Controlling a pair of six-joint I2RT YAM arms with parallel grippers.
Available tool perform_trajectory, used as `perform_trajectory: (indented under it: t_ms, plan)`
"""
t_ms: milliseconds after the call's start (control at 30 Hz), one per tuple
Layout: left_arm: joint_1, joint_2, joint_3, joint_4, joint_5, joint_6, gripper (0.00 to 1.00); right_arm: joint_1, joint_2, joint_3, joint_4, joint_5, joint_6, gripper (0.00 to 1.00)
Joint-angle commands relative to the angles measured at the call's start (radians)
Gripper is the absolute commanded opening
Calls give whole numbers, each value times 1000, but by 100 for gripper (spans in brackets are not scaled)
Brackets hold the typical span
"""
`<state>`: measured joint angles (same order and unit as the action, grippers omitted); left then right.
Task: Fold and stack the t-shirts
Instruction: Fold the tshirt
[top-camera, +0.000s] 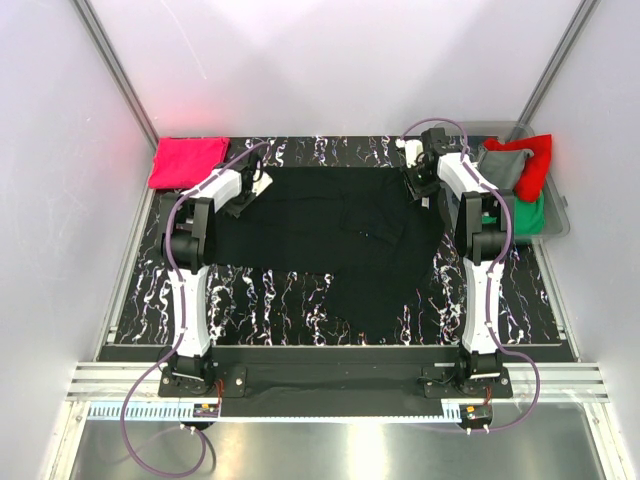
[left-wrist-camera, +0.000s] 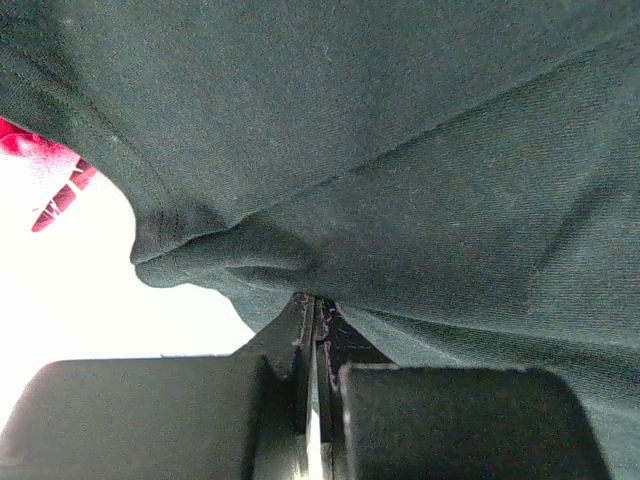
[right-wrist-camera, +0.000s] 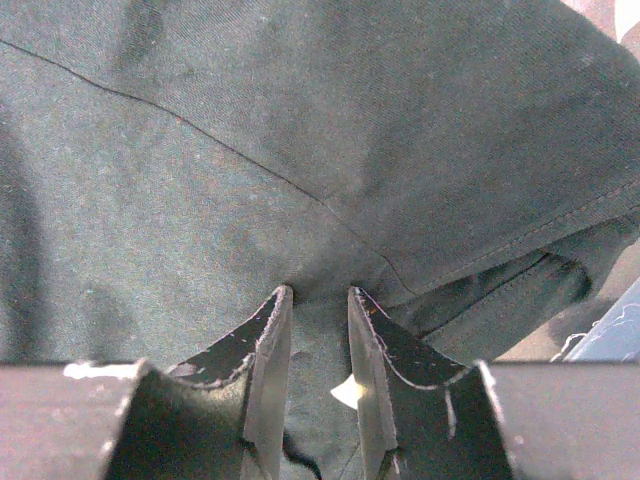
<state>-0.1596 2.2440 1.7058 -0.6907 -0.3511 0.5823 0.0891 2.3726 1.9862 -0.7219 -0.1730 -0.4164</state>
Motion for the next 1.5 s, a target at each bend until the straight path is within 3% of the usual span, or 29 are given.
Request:
perform_trajectory:
  t_ms: [0, 233, 467, 567, 633, 733, 767, 800, 900, 1033, 1167, 1300, 1467]
  plan:
    - [2, -26, -11, -7, 52, -16, 0, 3, 2, 26, 39, 55, -25, 36]
    - [-9, -172, -161, -6, 69, -33, 0, 3, -23, 37, 53, 76, -27, 38]
    - [-18, -231, -140, 3, 35, -48, 0, 6, -139, 2, 56, 27, -10, 40]
    - [-23, -276, -110, 5, 23, -49, 0, 5, -275, -71, 50, -80, -22, 41]
    - [-29, -325, -126, 2, 35, -52, 1, 6, -381, -211, 70, -224, -54, 41]
    - [-34, -457, -201, -3, 116, -84, 23, 20, -689, -481, 88, -411, -201, 45]
    - [-34, -506, -221, -12, 171, -94, 46, 29, -746, -550, 87, -434, -244, 46]
    - [-34, -526, -238, -45, 199, -119, 54, 56, -804, -682, 79, -462, -289, 48]
    - [-29, -581, -300, -87, 306, -193, 76, 163, -993, -920, 46, -419, -500, 49]
    - [-26, -595, -328, -98, 382, -286, 86, 302, -1153, -1127, 24, -349, -668, 49]
    - [12, -600, -347, -96, 455, -332, 91, 398, -1214, -1288, 84, -286, -800, 49]
    - [45, -603, -370, -101, 436, -315, 91, 437, -1210, -1340, 105, -315, -834, 49]
    - [87, -615, -436, -99, 405, -294, 83, 478, -1178, -1336, 99, -347, -871, 49]
